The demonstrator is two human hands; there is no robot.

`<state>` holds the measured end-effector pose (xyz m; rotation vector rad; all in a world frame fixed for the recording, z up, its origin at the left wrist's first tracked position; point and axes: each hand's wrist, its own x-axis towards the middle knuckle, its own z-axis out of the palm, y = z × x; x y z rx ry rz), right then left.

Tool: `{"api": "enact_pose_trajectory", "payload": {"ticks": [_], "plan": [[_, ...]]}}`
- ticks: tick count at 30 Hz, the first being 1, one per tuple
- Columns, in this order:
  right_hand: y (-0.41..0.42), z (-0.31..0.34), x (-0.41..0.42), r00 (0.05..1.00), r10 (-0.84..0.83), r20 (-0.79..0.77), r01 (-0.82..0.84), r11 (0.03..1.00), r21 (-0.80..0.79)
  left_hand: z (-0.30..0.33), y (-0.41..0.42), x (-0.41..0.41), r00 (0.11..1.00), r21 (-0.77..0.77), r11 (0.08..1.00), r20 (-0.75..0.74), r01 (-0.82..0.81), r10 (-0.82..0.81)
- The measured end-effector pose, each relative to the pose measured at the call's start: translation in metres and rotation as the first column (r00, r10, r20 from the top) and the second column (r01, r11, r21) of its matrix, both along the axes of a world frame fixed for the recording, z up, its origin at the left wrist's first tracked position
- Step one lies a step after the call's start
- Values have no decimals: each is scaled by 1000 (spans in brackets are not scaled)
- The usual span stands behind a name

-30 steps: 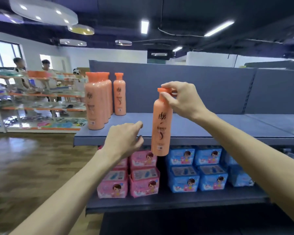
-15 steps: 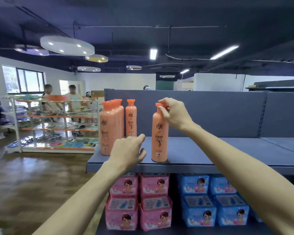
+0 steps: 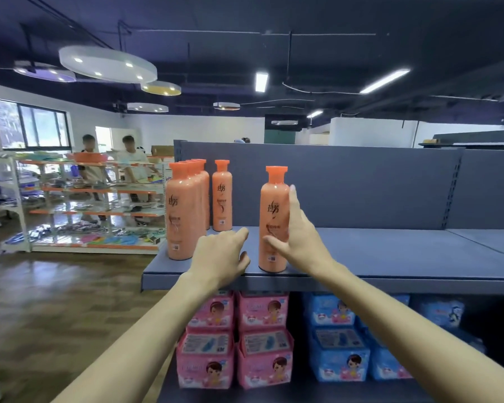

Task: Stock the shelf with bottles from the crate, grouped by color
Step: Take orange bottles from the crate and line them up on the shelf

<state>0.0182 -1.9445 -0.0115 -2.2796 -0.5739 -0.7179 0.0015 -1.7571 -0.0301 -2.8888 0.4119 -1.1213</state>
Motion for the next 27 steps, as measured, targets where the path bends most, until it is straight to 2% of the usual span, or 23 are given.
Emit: {"api": "enact_pose_trajectory", "payload": {"ticks": [7, 12, 21, 27], "plan": [[4, -22, 14, 988, -39, -151, 38, 999, -10, 2, 10, 5, 999, 6, 999, 3, -52, 52], [14, -14, 18, 980, -52, -191, 35, 995, -93, 1, 20, 9, 995, 1, 995, -23, -97, 97], [50, -9, 39, 978, -62, -200, 36, 991, -132, 1, 45, 22, 983, 36, 983, -23, -180, 181], [74, -10, 67, 979, -60, -195, 36, 992, -122, -1, 54, 30, 984, 45, 983, -19, -178, 179]]}}
